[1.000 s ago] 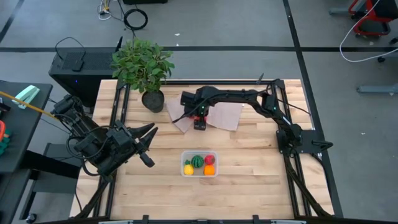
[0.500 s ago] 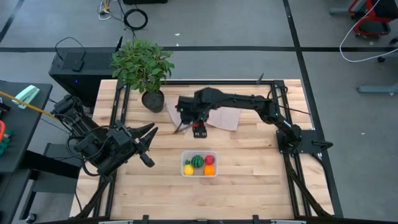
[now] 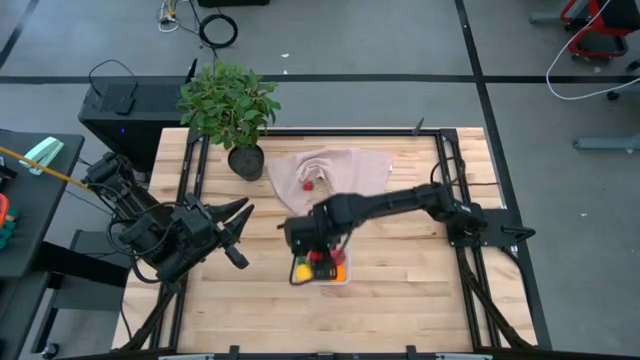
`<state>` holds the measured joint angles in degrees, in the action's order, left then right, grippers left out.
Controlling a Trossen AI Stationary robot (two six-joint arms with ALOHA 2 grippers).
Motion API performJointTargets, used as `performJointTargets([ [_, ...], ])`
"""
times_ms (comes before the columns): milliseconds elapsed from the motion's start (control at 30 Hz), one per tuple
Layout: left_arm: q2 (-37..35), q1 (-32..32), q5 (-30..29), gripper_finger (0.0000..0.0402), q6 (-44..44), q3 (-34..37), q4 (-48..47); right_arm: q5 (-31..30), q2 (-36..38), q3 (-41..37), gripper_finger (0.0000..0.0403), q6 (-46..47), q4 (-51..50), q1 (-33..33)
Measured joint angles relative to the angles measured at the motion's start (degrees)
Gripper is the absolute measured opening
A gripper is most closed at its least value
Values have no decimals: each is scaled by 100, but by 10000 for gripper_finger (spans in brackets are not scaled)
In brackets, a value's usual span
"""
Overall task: Pick and placing Produce into tupperware
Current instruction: Put the apple into the transparent bin
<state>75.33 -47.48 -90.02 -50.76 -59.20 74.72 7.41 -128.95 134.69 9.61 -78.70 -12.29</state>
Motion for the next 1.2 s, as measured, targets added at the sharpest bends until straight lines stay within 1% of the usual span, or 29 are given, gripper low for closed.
performJointTargets([
  [167, 0, -45, 0, 88, 0, 0, 0, -95, 4, -34, 283, 385, 296, -353],
  [300, 0, -133, 0, 88, 2, 0, 0, -171, 9, -338, 284, 815, 718, -440],
  [433, 0, -219, 0, 91, 2, 1, 2, -510, 9, -721, 284, 979, 840, -442],
  [700, 0, -396, 0, 83, 4, 0, 2, -887, 0, -914, 284, 1040, 845, -485],
  [800, 0, -427, 1, 83, 4, 0, 1, -1167, 0, -911, 284, 977, 837, -614],
  [900, 0, -426, 0, 87, 4, 0, 1, -1409, 0, -861, 284, 842, 609, -826],
  [1033, 0, -426, 0, 91, 4, 0, 2, -1367, 2, -848, 284, 1230, 238, -947],
  [1200, 0, -424, 0, 86, 4, 2, 0, -1383, 2, -848, 284, 1651, 219, -818],
])
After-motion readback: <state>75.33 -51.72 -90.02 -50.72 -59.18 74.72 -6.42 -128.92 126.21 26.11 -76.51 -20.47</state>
